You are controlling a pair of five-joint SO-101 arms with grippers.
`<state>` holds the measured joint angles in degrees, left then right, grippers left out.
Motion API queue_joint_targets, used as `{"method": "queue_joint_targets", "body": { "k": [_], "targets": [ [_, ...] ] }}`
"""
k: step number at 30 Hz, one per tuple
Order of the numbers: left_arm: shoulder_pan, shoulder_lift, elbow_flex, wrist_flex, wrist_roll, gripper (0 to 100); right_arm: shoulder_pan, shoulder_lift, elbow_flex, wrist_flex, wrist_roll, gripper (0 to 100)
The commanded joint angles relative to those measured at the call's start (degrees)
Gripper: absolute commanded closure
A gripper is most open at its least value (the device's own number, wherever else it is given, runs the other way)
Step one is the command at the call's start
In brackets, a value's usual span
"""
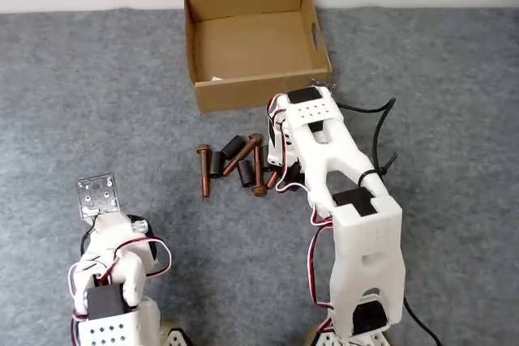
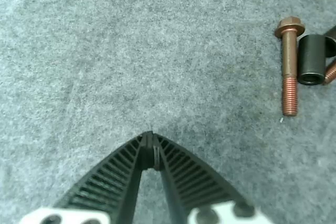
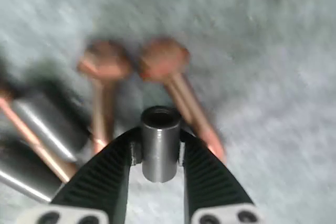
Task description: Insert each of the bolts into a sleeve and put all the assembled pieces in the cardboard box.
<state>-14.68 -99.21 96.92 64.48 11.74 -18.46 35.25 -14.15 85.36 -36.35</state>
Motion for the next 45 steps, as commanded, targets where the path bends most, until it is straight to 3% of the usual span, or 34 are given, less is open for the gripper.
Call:
{"method": "queue_joint_targets", "body": {
  "k": [1, 8, 19, 37, 45],
  "targets": [
    [-0.1, -0.5, -0.2, 0.5, -0.4, 99, 0.0, -5.1, -5.7, 5.9, 0.6, 98.9],
    [-0.1, -0.5, -0.2, 0.5, -0.4, 99, -1.0, -16.0, -9.2, 17.5, 0.7, 98.9],
    [-0.1, -0.5, -0.2, 0.5, -0.4, 99, -0.7, -43.3, -0.2, 17.4, 0.7, 99.1],
    [1.5, -0.5, -0.7, -0.3, -0.5, 99, 9.4, -71.4, 29.1, 16.7, 0.8, 99.1],
    [1.9, -0.1, -13.1, -1.3, -0.5, 96, 11.5, -82.0, 37.6, 16.9, 0.8, 99.1]
  ]
}}
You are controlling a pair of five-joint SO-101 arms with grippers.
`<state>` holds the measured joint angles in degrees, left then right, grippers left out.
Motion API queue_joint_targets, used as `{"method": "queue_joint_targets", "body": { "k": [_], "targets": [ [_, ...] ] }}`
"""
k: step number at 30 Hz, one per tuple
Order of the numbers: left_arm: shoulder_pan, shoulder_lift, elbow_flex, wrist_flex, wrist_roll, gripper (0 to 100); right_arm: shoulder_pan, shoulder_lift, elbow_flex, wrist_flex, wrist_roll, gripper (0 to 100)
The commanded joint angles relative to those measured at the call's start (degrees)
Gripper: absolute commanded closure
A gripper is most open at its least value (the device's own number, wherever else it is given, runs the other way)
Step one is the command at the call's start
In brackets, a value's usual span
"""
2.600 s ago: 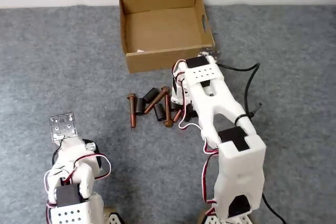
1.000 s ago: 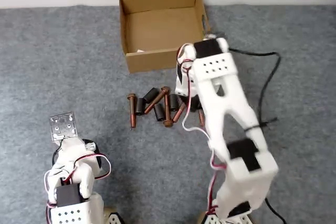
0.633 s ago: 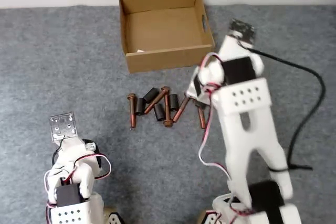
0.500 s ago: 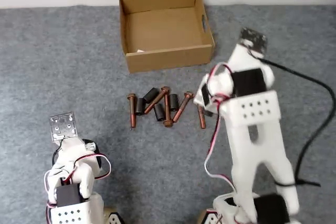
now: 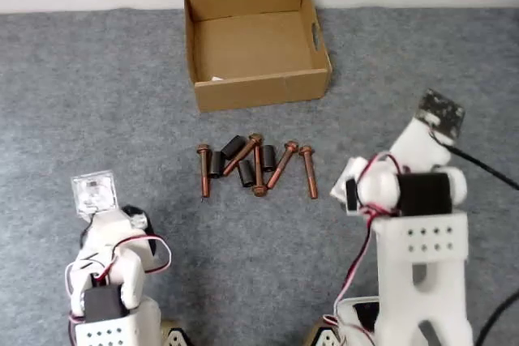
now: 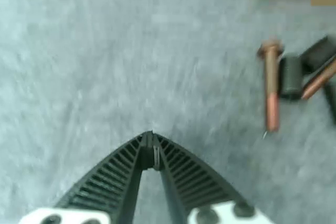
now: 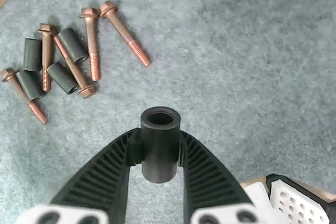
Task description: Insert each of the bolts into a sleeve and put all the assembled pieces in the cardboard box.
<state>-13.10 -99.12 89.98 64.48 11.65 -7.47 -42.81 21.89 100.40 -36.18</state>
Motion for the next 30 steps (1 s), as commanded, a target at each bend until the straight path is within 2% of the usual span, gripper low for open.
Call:
{"method": "queue_joint_targets", "body": {
  "k": [1, 5, 9, 16, 22, 30],
  "targets": [
    [0.4, -0.1, -7.5, -0.6, -0.4, 94, 0.5, -5.2, 3.0, 1.9, 0.6, 99.1],
    [2.9, -0.1, -10.4, 5.3, -3.9, 87, 0.6, -11.3, 8.4, 1.6, 3.4, 99.1],
    [5.2, -0.1, -13.1, 5.7, -4.1, 88, 0.7, -16.8, 10.4, 1.5, 4.2, 99.1],
    [9.5, 2.6, -20.5, 5.9, -4.1, 100, 6.1, -19.0, 13.8, 1.5, 4.2, 99.1],
    [12.6, 23.0, -31.7, 6.3, -3.8, 99, 6.8, -19.1, 14.1, 1.5, 4.1, 99.1],
    [17.3, 58.4, -53.1, 20.7, 1.6, 99, 7.3, -19.2, 14.2, 0.7, 4.0, 99.1]
  ]
}}
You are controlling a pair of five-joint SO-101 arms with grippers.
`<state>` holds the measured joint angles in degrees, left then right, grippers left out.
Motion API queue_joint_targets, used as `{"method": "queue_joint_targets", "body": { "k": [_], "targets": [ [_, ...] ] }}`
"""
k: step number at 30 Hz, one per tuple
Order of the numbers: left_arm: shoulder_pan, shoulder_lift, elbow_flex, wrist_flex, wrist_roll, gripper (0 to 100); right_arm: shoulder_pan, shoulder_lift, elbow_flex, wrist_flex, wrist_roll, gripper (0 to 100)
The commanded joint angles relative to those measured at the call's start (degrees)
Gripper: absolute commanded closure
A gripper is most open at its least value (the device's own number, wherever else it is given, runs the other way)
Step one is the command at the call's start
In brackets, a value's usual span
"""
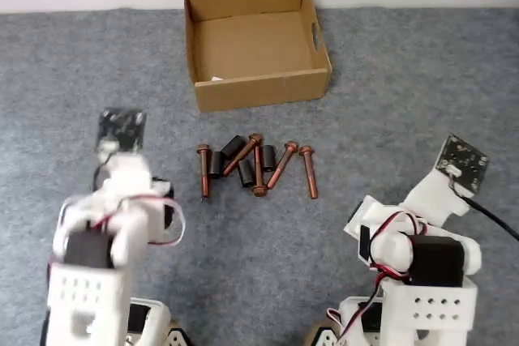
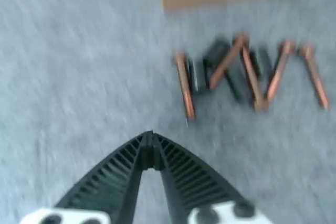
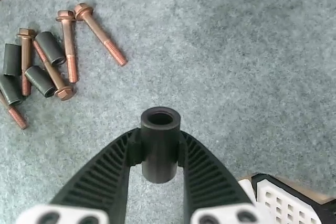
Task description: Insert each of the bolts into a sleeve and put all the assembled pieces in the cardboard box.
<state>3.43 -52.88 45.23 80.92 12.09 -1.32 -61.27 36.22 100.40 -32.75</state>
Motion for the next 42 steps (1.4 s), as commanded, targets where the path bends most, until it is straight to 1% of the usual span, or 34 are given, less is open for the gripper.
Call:
{"method": "queue_joint_targets", "body": {
  "k": [1, 4, 11, 17, 19, 21, 24, 26, 33, 42],
  "targets": [
    [0.7, 15.8, -10.6, 4.7, 0.9, 99, 1.5, -0.7, -0.2, 0.7, 0.5, 99.1],
    [0.8, 25.8, -16.6, 4.8, -1.0, 99, 2.0, -0.7, -0.2, 0.7, 0.4, 99.1],
    [0.7, 45.3, -29.7, 5.5, -1.2, 99, 2.5, -0.7, -0.2, 0.9, 0.4, 99.1],
    [1.0, 60.9, -44.5, 7.4, -0.9, 99, 3.6, -0.7, -0.2, 1.2, 0.4, 99.1],
    [1.0, 65.1, -48.7, 7.4, -0.8, 98, 3.7, -0.7, -0.2, 1.2, 0.4, 99.1],
    [1.1, 68.7, -51.9, 7.4, -0.3, 93, 3.7, -0.7, -0.2, 1.2, 0.4, 99.1],
    [1.0, 72.3, -55.3, 7.4, 3.2, 87, 3.7, -0.7, -0.2, 1.2, 0.4, 99.1],
    [1.1, 74.1, -57.4, 7.4, 3.5, 85, 3.7, -0.7, -0.2, 1.3, 0.4, 99.1],
    [1.0, 82.7, -61.4, 6.0, 3.6, 85, 3.7, -0.7, -0.2, 1.3, 0.5, 99.1],
    [1.0, 92.7, -70.4, 6.1, 3.6, 85, 3.7, -0.7, -0.2, 1.3, 0.7, 99.1]
  ]
}}
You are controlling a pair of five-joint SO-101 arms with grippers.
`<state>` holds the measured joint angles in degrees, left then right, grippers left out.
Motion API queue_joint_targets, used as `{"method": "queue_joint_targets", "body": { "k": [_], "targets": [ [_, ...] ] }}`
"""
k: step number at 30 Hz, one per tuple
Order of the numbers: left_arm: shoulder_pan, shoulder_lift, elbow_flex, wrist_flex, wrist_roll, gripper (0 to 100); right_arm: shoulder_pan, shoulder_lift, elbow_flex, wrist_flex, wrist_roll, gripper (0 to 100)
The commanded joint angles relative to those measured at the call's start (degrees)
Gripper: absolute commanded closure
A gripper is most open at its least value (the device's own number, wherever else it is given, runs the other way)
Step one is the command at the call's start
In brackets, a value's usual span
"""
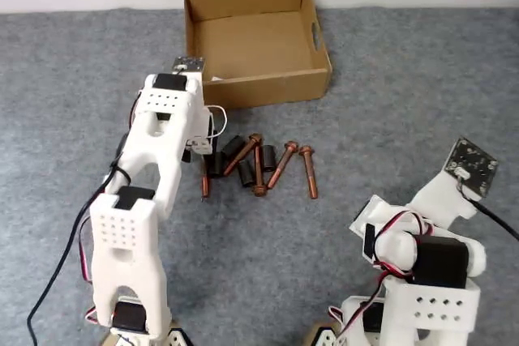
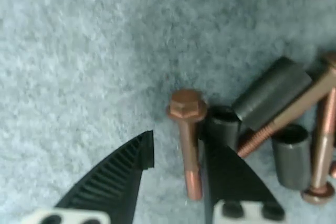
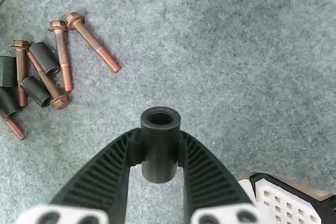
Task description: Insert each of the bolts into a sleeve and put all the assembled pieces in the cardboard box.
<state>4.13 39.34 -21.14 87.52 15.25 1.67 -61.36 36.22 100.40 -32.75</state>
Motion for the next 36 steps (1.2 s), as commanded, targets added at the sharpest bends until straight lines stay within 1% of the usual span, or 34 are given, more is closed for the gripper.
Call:
{"method": "queue_joint_targets", "body": {
  "k": [1, 6, 13, 15, 20, 25, 29, 33, 36],
  "targets": [
    [0.4, 1.4, -4.7, -0.5, 0.4, 85, 0.7, -0.7, -0.2, 1.3, 0.7, 99.1],
    [0.5, 6.4, -6.0, -0.2, 0.4, 85, 0.7, -0.7, -0.2, 1.3, 0.7, 99.1],
    [0.7, 10.6, -10.2, 6.2, 0.5, 85, 0.7, -0.7, -0.2, 1.3, 0.7, 99.1],
    [0.8, 12.0, -11.4, 7.8, 0.5, 88, 0.7, -0.7, -0.2, 1.3, 0.7, 99.1],
    [0.8, 15.6, -14.9, 11.6, 0.4, 100, 0.7, -0.7, -0.2, 1.2, 0.7, 99.1],
    [0.8, 16.7, -15.9, 13.0, 0.3, 100, 0.7, -0.7, -0.3, 1.1, 0.7, 99.1],
    [0.8, 12.5, -15.9, 13.0, 0.4, 100, 0.4, -0.7, -1.9, 1.0, 0.7, 99.1],
    [0.8, 2.4, -13.4, 13.0, 0.3, 100, 0.2, -0.7, -6.4, 1.2, 1.1, 99.1],
    [0.4, -7.7, -9.3, 13.0, 0.1, 100, 0.2, -0.7, -7.7, 1.4, 5.5, 99.1]
  ]
}}
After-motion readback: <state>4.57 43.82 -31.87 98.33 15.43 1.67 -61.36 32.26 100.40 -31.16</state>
